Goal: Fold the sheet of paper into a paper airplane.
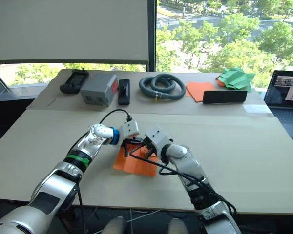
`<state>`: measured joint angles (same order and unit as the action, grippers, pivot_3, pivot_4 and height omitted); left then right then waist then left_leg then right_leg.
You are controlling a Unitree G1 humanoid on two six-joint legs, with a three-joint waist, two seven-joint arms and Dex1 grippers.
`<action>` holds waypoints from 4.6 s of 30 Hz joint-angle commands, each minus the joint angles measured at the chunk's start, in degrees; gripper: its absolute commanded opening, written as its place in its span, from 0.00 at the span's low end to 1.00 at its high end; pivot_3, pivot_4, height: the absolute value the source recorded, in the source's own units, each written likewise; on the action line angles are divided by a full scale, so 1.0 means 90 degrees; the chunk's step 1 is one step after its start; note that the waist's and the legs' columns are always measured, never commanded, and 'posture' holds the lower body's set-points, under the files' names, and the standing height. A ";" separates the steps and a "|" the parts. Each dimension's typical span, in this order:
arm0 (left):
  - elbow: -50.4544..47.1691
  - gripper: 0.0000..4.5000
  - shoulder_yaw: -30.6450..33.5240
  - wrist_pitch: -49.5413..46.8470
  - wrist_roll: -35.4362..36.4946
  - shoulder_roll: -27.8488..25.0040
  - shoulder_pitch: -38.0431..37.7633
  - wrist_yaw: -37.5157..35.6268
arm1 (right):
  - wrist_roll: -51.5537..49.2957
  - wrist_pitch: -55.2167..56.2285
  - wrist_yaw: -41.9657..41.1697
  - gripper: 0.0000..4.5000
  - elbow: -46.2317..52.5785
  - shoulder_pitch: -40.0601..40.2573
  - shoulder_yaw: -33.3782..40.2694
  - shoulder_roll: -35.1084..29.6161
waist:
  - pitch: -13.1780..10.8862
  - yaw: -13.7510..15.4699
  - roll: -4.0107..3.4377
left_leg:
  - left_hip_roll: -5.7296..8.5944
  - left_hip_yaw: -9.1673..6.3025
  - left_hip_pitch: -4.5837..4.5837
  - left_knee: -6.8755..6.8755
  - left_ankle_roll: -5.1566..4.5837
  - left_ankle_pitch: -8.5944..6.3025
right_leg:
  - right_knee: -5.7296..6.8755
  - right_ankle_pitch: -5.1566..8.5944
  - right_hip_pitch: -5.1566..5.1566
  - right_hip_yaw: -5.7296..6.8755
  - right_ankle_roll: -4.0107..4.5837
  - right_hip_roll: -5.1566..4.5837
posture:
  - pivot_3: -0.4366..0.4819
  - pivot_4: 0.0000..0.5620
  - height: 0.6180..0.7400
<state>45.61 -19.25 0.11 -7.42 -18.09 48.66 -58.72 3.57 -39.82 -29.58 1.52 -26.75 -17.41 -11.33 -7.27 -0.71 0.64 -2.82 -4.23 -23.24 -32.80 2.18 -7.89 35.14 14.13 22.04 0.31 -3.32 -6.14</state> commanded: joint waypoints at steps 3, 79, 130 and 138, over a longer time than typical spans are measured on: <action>0.0099 0.00 -0.0205 -0.0118 -0.0235 -0.0037 -0.0195 -0.0101 | 0.0080 0.0406 0.0177 0.01 -0.0434 -0.0365 -0.0075 0.0146 | 0.0000 -0.0003 0.0000 | 0.0000 0.0000 0.0001 0.0000 0.0000 0.0000 | 0.0002 -0.0001 0.0000 0.0000 -0.0001 0.0000 | 0.48 0.27 0.77; 0.0164 0.00 -0.0145 -0.0050 -0.0267 0.0072 -0.0261 -0.0113 | -0.0527 -0.2230 0.0548 0.01 0.2069 0.2323 0.0006 -0.1030 | 0.0117 0.0124 0.0035 | 0.0000 0.0000 0.0008 0.0000 0.0046 -0.0029 | -0.0014 0.0030 -0.0004 0.0003 0.0018 -0.0006 | 0.48 0.27 0.77; -0.3267 0.48 0.2607 -0.4337 0.2796 -0.0530 -0.1870 0.0924 | -0.0256 0.0238 0.0634 0.00 -0.0344 0.0486 -0.0685 0.0212 | 0.0069 -0.0151 0.0010 | -0.0005 -0.0012 0.0008 0.0012 0.0034 -0.0022 | 0.0007 0.0033 0.0013 0.0014 0.0026 -0.0004 | 0.48 0.27 0.77; -0.2978 0.31 0.2490 -0.4300 0.2908 -0.0372 -0.1697 0.0984 | -0.0228 0.0160 0.0692 0.00 -0.0305 0.0437 -0.0544 0.0227 | 0.0068 -0.0158 0.0010 | -0.0005 -0.0012 0.0009 0.0012 0.0034 -0.0022 | 0.0007 0.0032 0.0015 0.0014 0.0027 -0.0004 | 0.48 0.27 0.77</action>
<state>19.25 2.89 -39.12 18.05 -21.14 31.57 -49.94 0.82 -36.76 -23.69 0.66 -23.44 -22.80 -8.82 -6.65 -2.13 0.73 -2.86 -4.34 -23.16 -32.69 2.49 -8.09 35.20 14.42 22.17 0.44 -3.08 -6.18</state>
